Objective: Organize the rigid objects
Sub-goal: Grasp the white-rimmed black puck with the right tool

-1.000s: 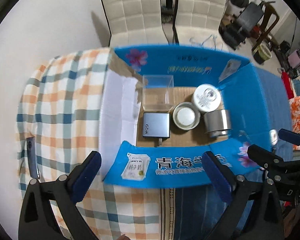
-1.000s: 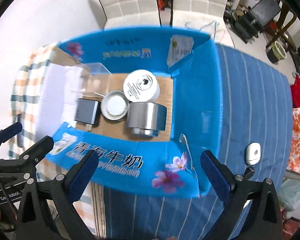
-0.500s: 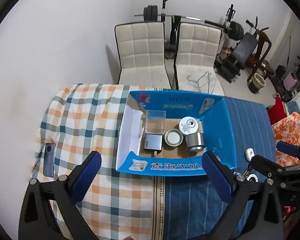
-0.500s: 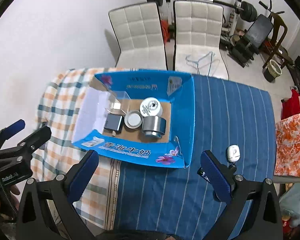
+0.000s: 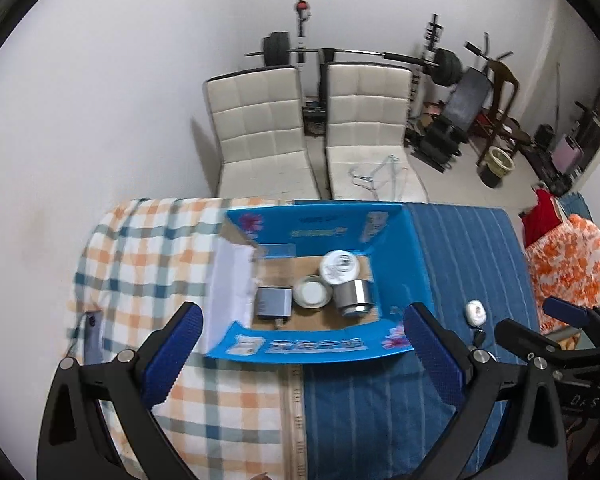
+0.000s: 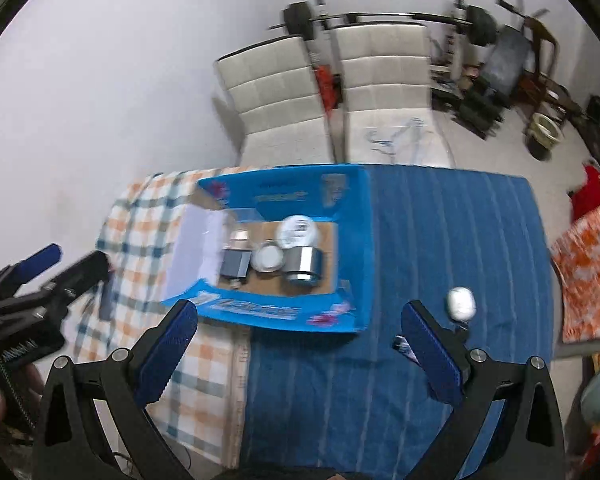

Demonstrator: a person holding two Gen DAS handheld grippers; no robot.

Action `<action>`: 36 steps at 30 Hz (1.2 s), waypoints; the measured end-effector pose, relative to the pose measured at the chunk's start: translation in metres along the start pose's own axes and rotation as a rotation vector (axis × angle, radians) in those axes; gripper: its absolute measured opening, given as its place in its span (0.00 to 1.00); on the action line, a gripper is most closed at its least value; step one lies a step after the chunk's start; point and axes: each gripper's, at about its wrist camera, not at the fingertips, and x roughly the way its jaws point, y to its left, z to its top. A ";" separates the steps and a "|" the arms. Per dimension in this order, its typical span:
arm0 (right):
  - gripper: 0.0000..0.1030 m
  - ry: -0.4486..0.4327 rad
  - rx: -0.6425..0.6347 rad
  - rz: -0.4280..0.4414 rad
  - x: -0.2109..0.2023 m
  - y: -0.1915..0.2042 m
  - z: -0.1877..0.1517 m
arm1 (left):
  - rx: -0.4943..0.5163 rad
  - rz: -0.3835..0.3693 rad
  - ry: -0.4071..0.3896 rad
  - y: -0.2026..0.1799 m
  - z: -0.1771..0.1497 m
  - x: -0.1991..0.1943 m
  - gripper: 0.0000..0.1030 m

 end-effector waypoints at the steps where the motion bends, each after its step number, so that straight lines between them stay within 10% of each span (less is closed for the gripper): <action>1: 1.00 -0.007 0.030 -0.018 0.000 -0.018 -0.006 | 0.018 -0.014 0.001 -0.015 -0.001 0.008 1.00; 8: 1.00 0.096 0.305 -0.187 0.052 -0.166 -0.074 | 0.179 0.025 0.029 -0.117 -0.025 0.072 1.00; 13: 0.99 0.283 0.498 -0.136 0.135 -0.251 -0.137 | 0.267 -0.023 0.171 -0.178 -0.060 0.124 1.00; 27: 0.77 0.351 0.480 -0.129 0.219 -0.266 -0.164 | 0.346 0.017 0.290 -0.224 -0.082 0.153 1.00; 36: 0.77 0.389 0.562 -0.180 0.192 -0.345 -0.178 | 0.430 -0.181 0.362 -0.290 -0.083 0.202 1.00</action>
